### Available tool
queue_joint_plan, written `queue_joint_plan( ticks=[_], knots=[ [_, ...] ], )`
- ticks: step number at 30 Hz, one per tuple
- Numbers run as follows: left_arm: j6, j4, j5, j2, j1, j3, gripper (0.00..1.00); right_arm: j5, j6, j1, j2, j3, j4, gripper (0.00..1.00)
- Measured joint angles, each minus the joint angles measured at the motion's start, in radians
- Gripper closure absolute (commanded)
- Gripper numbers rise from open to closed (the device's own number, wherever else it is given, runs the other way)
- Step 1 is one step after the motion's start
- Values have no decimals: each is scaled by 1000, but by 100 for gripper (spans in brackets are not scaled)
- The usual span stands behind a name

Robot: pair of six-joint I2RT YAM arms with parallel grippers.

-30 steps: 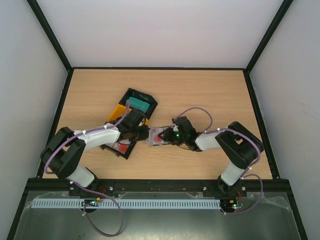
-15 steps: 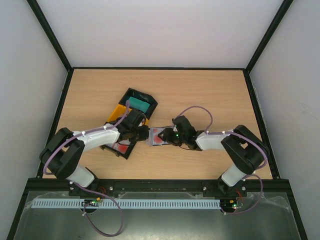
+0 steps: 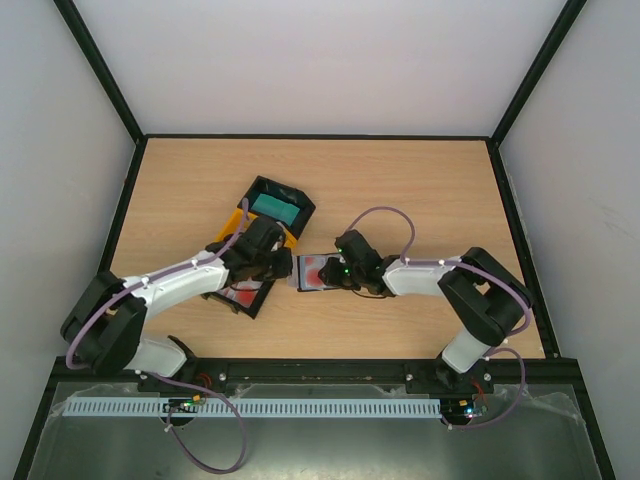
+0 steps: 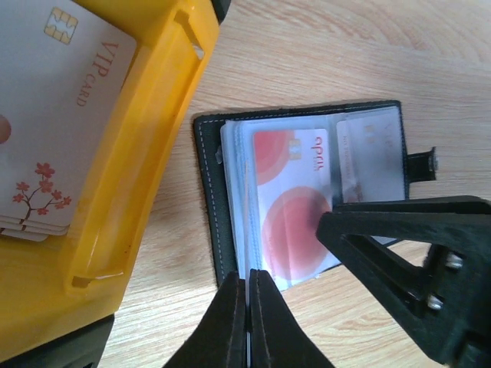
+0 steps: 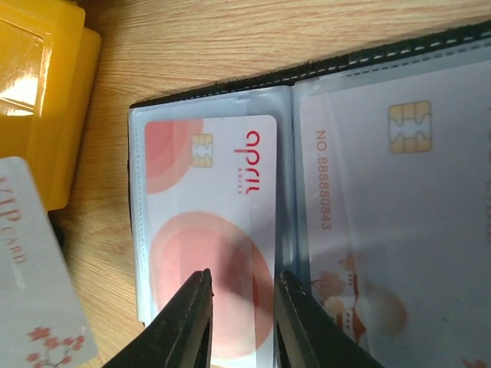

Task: Put the credit cards into the card holder
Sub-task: Insert the credit card into the card holder.

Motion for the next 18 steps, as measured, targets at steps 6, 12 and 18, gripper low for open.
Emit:
queue_joint_plan(
  ticks=[6,12,18],
  knots=[
    [1,-1,2,-40,0,0,98,5,-33,0,16,16,-13,84],
    [3,23,10,-27,0,0,97,20,-61,0,16,24,-41,87],
    [5,50,13,6,0,-4,98,27,-79,1,16,31,-50,78]
  ],
)
